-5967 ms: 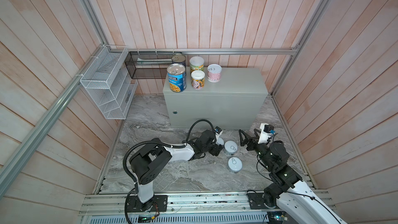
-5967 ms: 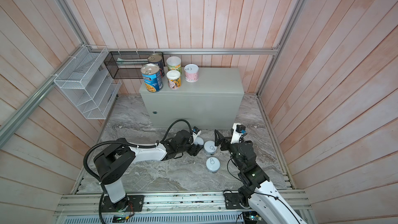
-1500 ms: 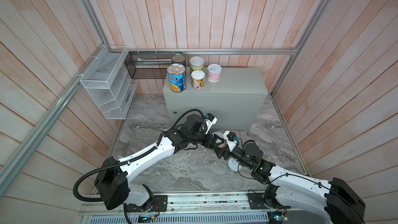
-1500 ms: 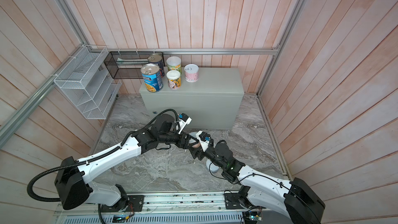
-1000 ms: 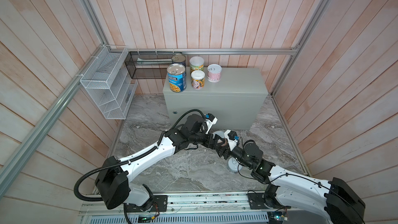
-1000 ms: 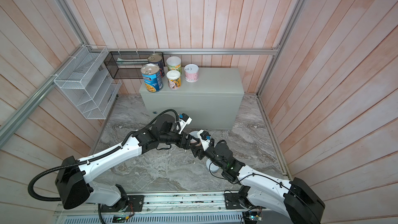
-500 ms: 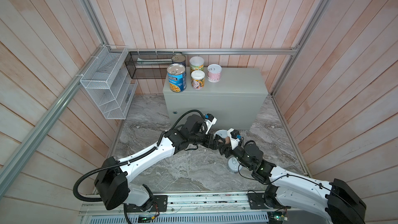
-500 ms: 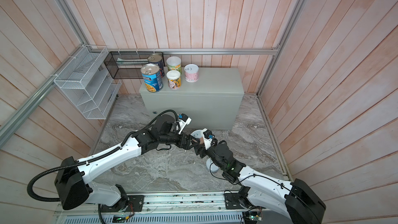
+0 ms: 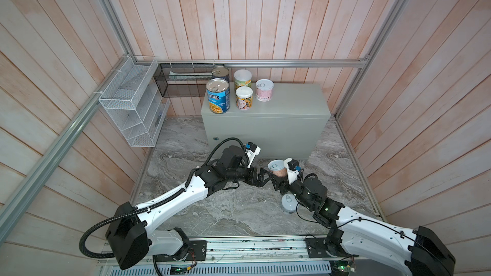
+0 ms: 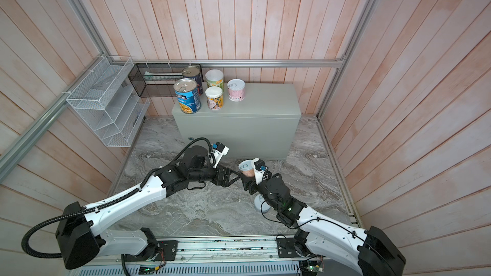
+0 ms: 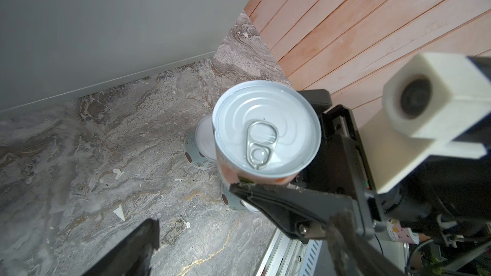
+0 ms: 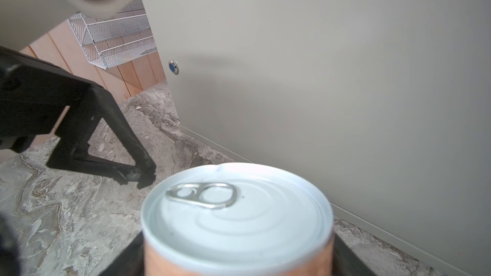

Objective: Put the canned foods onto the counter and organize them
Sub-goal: 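Close the right gripper on the orange-label can while the left gripper releases it, then raise the orange-label can with the right gripper up onto the cabinet top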

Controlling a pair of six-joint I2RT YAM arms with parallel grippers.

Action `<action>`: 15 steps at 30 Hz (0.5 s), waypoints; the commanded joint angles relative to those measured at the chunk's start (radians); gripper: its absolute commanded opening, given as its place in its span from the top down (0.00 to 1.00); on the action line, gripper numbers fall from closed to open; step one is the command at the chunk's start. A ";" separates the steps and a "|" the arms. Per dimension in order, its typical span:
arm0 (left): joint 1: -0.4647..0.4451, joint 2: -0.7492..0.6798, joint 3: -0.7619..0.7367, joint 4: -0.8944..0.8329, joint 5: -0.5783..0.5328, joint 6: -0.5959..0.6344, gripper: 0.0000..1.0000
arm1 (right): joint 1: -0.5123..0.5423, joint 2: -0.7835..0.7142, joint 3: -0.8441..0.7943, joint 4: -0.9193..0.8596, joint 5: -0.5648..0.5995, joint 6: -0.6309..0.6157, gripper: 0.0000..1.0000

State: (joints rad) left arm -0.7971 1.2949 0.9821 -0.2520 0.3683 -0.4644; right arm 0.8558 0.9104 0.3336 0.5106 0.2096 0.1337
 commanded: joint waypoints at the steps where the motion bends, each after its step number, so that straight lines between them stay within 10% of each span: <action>1: 0.016 -0.053 -0.037 0.036 -0.049 -0.002 0.00 | -0.004 -0.045 0.041 0.029 0.036 0.031 0.30; 15: 0.037 -0.086 -0.047 -0.014 -0.126 0.038 0.00 | -0.004 -0.065 0.116 -0.035 0.019 0.062 0.30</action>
State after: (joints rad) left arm -0.7654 1.2037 0.9470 -0.2508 0.2745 -0.4473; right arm 0.8558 0.8711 0.4011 0.4400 0.2302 0.1768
